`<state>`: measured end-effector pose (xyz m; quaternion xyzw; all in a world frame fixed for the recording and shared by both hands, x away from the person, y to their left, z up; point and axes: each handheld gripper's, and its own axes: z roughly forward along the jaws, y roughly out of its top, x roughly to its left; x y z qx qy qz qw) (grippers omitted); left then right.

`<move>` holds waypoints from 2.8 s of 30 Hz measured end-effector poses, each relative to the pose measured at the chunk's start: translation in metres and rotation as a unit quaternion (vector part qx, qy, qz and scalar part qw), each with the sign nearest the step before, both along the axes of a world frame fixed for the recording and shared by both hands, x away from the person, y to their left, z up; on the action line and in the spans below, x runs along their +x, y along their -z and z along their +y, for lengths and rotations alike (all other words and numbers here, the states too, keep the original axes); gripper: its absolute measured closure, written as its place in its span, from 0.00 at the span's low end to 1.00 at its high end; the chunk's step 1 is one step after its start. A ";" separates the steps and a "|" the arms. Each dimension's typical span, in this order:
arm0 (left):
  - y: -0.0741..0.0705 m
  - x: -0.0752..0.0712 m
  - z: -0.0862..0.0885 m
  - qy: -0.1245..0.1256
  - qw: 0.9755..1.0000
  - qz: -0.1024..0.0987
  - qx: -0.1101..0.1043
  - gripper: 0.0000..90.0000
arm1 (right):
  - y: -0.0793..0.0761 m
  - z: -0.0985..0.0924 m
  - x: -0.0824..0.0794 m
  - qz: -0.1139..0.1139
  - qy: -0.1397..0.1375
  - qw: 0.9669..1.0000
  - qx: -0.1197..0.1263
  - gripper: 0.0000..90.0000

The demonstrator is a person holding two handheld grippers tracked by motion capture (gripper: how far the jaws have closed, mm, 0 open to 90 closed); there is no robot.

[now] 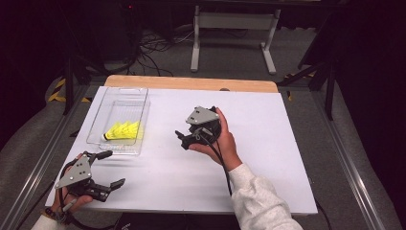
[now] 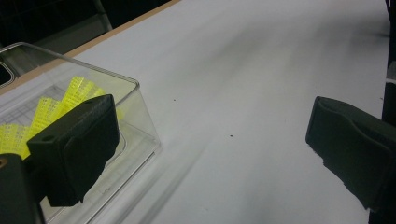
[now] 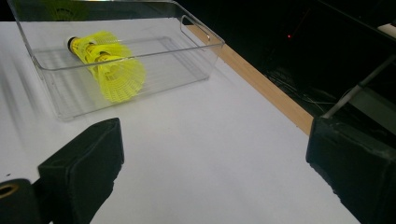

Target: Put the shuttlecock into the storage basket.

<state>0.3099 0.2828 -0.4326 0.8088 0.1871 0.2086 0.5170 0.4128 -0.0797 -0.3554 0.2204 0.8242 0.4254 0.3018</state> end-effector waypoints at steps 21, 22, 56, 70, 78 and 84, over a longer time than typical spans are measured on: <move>-0.001 -0.001 0.001 -0.006 1.000 -0.010 -0.004 0.04 | -0.001 -0.026 -0.005 -0.008 0.024 0.999 -0.022 0.06; -0.001 -0.002 0.001 -0.008 1.000 -0.012 -0.005 0.04 | -0.001 -0.028 -0.007 -0.012 0.027 0.999 -0.024 0.06; -0.003 0.012 -0.012 -0.012 1.000 -0.018 -0.016 0.04 | 0.009 -0.061 -0.023 -0.001 0.041 0.998 -0.040 0.06; -0.003 0.013 -0.013 -0.014 1.000 -0.019 -0.018 0.04 | 0.020 -0.073 -0.037 -0.009 0.038 0.998 -0.043 0.05; -0.003 0.012 -0.015 -0.012 1.000 -0.022 -0.016 0.04 | 0.023 -0.078 -0.046 -0.022 0.039 0.998 -0.052 0.05; -0.003 0.013 -0.015 -0.011 1.000 -0.024 -0.013 0.04 | 0.027 -0.082 -0.052 -0.028 0.038 0.998 -0.050 0.05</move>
